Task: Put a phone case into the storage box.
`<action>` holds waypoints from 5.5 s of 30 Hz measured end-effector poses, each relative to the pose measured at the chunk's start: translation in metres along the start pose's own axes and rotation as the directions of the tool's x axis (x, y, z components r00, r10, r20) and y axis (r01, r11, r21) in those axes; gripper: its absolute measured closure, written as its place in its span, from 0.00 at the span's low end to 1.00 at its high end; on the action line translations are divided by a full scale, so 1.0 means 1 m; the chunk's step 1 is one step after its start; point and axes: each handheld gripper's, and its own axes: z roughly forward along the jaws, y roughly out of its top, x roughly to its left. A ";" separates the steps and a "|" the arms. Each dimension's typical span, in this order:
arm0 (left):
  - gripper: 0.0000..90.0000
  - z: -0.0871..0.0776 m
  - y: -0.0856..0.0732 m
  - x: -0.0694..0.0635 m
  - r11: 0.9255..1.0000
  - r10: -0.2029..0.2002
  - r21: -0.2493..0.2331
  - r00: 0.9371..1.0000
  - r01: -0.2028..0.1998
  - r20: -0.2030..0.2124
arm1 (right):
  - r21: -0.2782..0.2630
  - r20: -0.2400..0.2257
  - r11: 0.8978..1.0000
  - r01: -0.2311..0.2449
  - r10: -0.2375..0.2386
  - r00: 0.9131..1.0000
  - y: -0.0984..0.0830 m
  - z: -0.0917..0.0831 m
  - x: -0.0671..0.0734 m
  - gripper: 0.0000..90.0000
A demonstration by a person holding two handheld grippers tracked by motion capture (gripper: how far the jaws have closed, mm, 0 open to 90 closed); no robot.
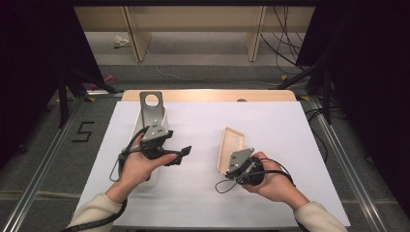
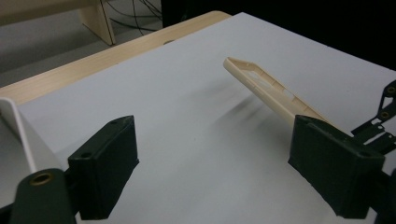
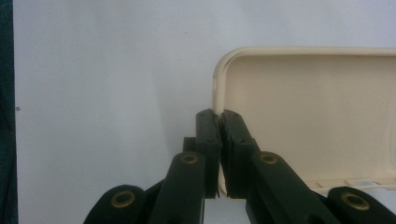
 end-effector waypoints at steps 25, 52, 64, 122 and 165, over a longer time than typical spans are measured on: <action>0.37 0.101 0.046 -0.011 0.974 -0.083 0.214 0.995 0.069 0.059 | -0.034 -0.004 0.998 0.059 -0.059 0.998 0.019 0.001 0.013 0.97; 0.80 0.109 0.049 -0.010 0.945 -0.254 0.235 0.963 0.227 0.090 | -0.014 0.003 0.995 0.095 -0.095 0.995 0.021 0.004 0.018 0.97; 0.91 0.100 0.061 -0.032 0.959 -0.268 0.144 0.946 0.244 0.183 | 0.042 0.014 0.994 0.100 -0.100 0.995 0.018 0.013 0.016 0.96; 0.91 0.018 0.059 0.027 0.979 -0.091 -0.176 0.993 0.103 0.076 | -0.401 0.126 0.822 -0.405 0.487 0.864 -0.063 -0.033 -0.038 0.19; 0.91 -0.037 0.068 0.086 0.958 -0.136 -0.256 0.991 0.131 -0.005 | -0.462 0.092 0.738 -0.492 0.592 0.801 -0.079 -0.041 -0.040 0.18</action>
